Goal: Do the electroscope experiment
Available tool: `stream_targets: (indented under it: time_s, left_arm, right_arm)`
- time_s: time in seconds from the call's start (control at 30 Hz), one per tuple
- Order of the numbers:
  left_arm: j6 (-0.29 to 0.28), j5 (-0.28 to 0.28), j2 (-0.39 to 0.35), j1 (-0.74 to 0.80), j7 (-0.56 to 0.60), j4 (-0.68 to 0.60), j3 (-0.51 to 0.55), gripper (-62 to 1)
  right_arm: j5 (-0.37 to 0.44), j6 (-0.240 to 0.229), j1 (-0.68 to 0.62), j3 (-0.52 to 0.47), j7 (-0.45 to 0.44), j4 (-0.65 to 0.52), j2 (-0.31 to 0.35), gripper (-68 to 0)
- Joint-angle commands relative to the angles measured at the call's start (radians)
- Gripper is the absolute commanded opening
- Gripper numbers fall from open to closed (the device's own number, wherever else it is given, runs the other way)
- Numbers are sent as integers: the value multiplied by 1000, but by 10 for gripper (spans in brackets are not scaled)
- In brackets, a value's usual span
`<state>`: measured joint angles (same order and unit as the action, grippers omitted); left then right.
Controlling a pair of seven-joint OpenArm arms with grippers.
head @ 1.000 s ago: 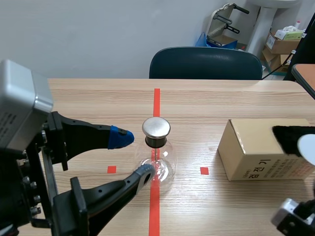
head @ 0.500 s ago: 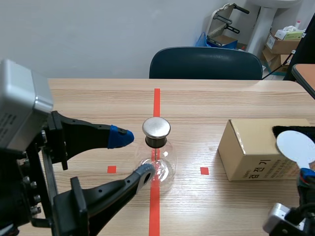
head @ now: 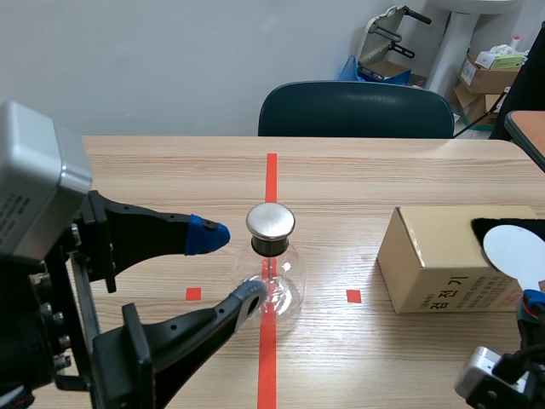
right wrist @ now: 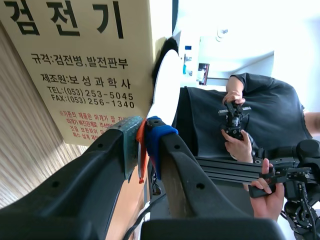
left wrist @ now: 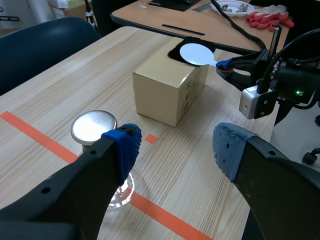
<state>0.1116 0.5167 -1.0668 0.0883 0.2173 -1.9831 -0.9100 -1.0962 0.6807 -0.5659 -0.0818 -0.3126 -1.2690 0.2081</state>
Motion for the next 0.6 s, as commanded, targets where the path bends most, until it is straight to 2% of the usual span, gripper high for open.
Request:
stream_targets:
  time_s: [0.0,0.07,0.13,0.2,0.33,0.57]
  left_arm:
    - [-2,-4,5,0,18,-28,3,-268]
    - [-2,-4,5,0,18,-28,3,-268]
    - [-2,-4,5,0,18,-28,3,-268]
    - [-2,-4,5,0,18,-28,3,-268]
    - [-2,-4,5,0,18,-28,3,-268]
    - [-2,-4,5,0,18,-28,3,-268]
  right_arm:
    - [4,8,3,-3,62,-23,14,-665]
    - [4,7,3,-3,153,-23,14,-665]
    - [4,7,3,-4,184,-23,16,-665]
    - [2,7,3,-3,164,-23,16,-665]
    - [1,7,3,-3,51,-23,16,-665]
    - [8,6,3,-3,41,-23,16,-665]
